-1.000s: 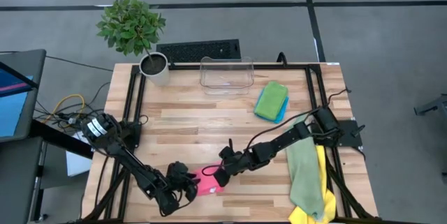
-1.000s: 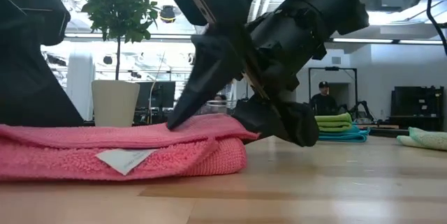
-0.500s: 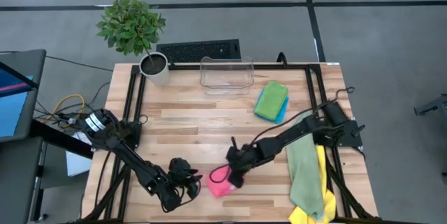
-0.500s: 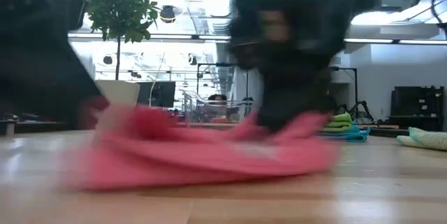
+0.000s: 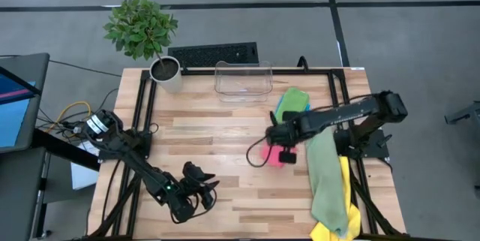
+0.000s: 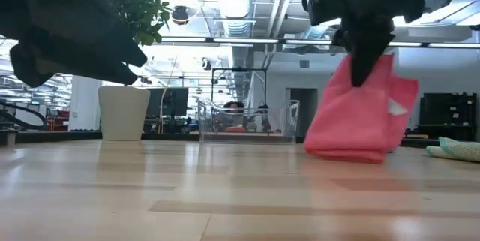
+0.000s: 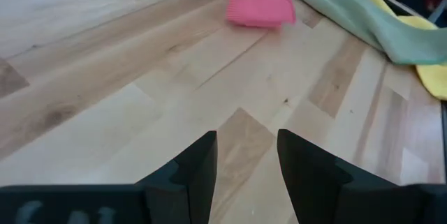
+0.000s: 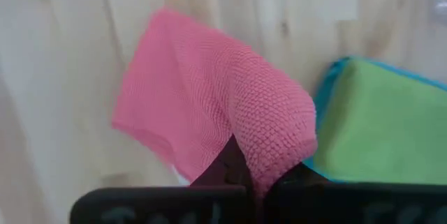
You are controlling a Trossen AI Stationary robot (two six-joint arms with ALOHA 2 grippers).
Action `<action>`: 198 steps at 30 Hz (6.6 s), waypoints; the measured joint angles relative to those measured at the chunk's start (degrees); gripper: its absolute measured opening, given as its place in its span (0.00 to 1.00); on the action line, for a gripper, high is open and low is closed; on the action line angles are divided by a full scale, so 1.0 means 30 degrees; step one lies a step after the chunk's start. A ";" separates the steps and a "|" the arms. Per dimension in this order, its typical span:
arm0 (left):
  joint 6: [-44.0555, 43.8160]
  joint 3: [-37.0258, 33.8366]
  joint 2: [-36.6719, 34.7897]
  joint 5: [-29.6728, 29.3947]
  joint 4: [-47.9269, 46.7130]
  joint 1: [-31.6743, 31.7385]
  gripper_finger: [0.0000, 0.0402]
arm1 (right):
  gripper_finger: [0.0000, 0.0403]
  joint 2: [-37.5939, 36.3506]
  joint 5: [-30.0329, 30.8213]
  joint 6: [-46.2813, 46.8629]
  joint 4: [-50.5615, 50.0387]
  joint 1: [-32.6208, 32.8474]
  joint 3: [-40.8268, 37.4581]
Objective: Fold microfiber towels
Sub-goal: Stack the pink microfiber towel on top of the green microfiber towel, then fold the light green microfiber towel
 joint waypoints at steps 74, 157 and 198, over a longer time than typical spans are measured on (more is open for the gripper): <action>0.0798 -0.0007 0.0022 0.1906 -0.1694 0.2602 0.36 | 0.40 0.0752 -0.0210 -1.5835 0.1972 -1.4969 -0.1005; 1.7342 0.0007 0.0044 1.1931 1.3147 0.9050 0.59 | 0.30 -0.3615 -0.5994 3.1447 0.4587 1.8632 -0.3732; 1.8758 0.0000 0.0044 1.1901 1.2914 0.8897 0.59 | 0.66 0.2189 -1.3493 2.5662 0.6527 1.5466 -0.2200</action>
